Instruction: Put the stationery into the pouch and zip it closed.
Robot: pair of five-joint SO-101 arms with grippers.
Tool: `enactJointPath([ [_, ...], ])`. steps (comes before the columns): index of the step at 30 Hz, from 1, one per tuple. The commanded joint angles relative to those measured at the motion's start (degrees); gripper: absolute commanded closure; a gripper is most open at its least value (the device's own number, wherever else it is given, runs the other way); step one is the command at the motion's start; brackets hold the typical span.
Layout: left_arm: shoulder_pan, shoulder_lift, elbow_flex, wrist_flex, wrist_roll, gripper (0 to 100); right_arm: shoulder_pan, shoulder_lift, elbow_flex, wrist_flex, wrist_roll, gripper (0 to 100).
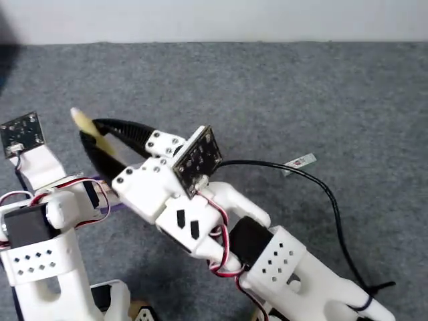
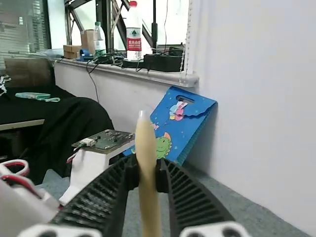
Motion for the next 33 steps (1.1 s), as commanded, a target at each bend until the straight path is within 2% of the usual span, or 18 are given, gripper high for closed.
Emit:
enactJointPath([
  [1, 0.00, 0.70, 0.13, -0.79, 0.70, 99, -1.36, -1.36, -0.44, 0.92, -0.53, 99.1],
  [8, 0.00, 0.70, 0.13, -0.79, 0.70, 99, 1.10, -1.10, 2.64, 1.01, -0.62, 99.1],
  [12, 0.00, 0.70, -0.04, -0.53, 0.70, 99, 4.35, -6.11, 7.38, 1.36, -0.53, 99.1],
  [18, 0.00, 0.70, -0.13, -0.79, 0.70, 99, 7.60, -16.92, 10.73, 16.57, -0.79, 99.1],
  [22, 0.00, 0.70, -0.13, -0.79, 0.70, 99, 7.43, -23.34, 13.54, 23.60, -0.88, 99.0],
  [26, 0.00, 0.70, -0.13, -0.79, 0.70, 99, 7.25, -25.98, 16.62, 24.31, -0.97, 99.0],
  [31, 0.00, 0.70, -0.13, -0.79, 0.70, 99, 3.74, -21.23, 17.14, 26.07, -1.67, 98.1],
  [33, 0.00, 0.70, -0.13, -0.79, 0.70, 99, 1.54, -18.15, 15.82, 26.42, -4.92, 92.9],
])
